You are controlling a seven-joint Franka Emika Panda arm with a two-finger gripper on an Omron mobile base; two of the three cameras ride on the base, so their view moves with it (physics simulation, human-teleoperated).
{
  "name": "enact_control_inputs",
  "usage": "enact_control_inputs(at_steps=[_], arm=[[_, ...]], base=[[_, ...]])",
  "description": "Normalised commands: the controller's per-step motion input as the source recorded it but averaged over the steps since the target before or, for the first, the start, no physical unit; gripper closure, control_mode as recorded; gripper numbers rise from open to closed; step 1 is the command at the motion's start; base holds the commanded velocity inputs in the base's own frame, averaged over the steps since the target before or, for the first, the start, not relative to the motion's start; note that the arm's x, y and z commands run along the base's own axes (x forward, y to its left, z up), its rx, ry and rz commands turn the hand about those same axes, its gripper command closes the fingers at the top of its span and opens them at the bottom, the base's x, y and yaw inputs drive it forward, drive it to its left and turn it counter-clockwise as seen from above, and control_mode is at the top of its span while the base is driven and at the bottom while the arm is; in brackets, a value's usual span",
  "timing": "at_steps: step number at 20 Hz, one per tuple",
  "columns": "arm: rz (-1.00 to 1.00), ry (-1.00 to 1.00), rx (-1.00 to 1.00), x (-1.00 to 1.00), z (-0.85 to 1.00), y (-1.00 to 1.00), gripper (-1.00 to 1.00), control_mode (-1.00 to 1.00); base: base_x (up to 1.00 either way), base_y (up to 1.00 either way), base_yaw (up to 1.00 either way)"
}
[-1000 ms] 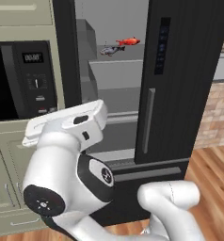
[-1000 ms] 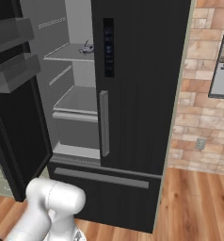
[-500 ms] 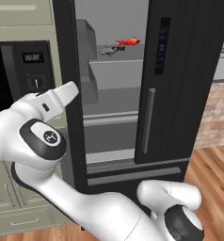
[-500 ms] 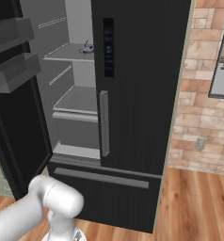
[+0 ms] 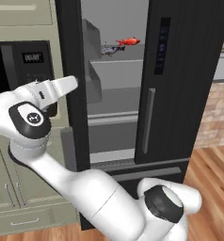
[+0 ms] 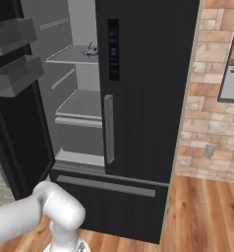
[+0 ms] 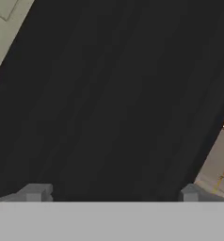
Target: Place the fish on the counter behind the older fish on the same shelf of the fridge to maintain FIFO order. Close the fridge door when finished.
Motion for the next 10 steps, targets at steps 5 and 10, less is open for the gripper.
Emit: enact_control_inputs(at_steps=[5,10], arm=[[-0.10,-0.06,0.00,0.27,0.00,-1.00,-1.00,-1.00],[-0.01,-0.11,0.01,0.30,0.03,-1.00,-1.00,-1.00]], base=[[0.00,0.00,0.00],[0.00,0.00,0.00]])
